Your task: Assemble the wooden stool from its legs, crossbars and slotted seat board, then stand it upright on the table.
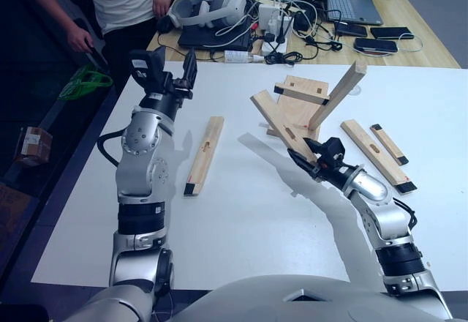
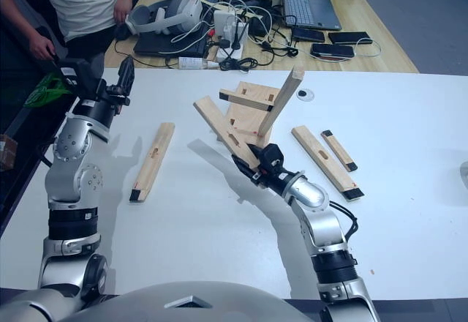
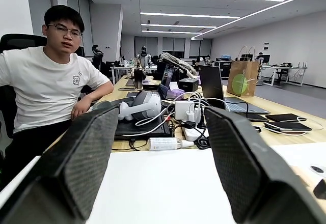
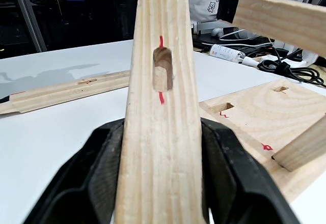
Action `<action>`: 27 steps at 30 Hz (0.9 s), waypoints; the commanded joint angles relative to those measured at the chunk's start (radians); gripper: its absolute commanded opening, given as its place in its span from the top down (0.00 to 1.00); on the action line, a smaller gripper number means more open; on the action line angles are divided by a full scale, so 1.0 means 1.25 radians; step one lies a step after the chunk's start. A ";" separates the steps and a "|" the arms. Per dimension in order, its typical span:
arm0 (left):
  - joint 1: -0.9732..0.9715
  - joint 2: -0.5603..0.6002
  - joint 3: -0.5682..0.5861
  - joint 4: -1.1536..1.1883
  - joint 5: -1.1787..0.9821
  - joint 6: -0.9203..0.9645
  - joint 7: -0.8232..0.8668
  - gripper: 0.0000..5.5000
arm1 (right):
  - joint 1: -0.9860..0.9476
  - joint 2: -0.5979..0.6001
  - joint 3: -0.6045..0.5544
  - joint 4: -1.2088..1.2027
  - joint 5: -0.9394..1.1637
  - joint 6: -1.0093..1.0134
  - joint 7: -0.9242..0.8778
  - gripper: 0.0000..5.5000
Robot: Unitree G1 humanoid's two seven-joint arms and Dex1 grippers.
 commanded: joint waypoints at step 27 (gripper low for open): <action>0.099 -0.082 -0.045 -0.022 0.159 -0.063 0.013 0.46 | 0.040 -0.016 0.017 -0.036 -0.005 0.011 0.010 0.63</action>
